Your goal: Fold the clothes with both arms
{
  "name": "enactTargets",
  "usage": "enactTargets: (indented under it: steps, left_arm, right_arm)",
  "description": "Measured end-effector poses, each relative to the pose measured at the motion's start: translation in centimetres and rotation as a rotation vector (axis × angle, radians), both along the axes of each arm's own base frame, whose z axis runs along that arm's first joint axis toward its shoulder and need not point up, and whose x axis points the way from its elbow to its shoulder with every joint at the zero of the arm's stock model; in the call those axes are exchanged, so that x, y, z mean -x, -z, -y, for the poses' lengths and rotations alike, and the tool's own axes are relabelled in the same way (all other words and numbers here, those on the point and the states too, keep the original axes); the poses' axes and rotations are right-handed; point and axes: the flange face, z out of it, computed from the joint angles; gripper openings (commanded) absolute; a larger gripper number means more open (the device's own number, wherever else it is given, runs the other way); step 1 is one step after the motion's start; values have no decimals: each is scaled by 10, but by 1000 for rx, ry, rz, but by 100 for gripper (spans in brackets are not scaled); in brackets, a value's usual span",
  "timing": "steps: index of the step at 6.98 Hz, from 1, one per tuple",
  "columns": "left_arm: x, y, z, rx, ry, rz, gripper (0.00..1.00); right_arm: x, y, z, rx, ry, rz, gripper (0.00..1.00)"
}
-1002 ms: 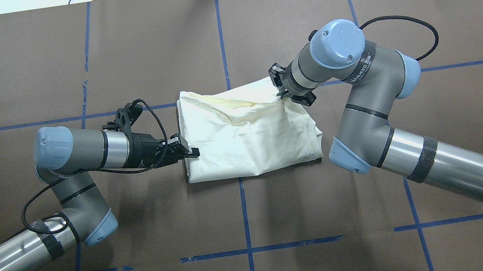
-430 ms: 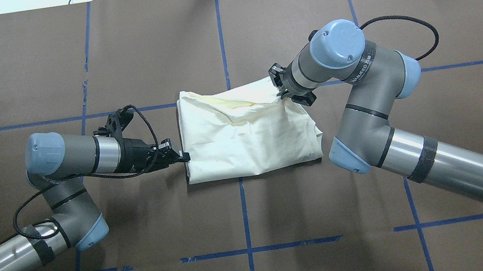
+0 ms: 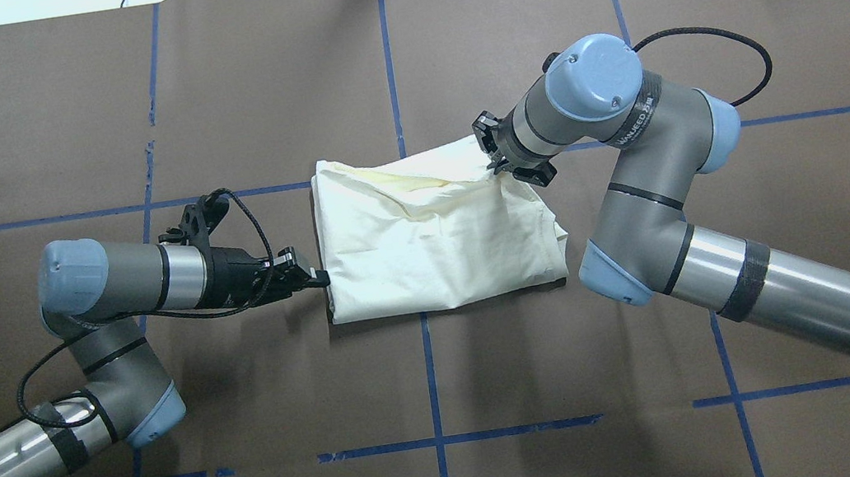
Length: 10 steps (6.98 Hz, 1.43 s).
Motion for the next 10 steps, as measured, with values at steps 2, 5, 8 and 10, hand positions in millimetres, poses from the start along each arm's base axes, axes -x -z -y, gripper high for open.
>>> enactTargets:
  steps: [2,5,8,10]
  left_arm:
    - [23,-4,0,-23,18,-3,0]
    - [36,13,22,-15,58,19,0]
    - [0,70,47,11,92,101,0]
    - [-16,80,61,-27,122,179,0]
  right_arm:
    - [-15,15,16,2,-6,25,100]
    - [-57,50,43,18,29,109,100]
    - [-43,52,24,14,63,116,100]
    - [-36,53,14,11,78,118,100]
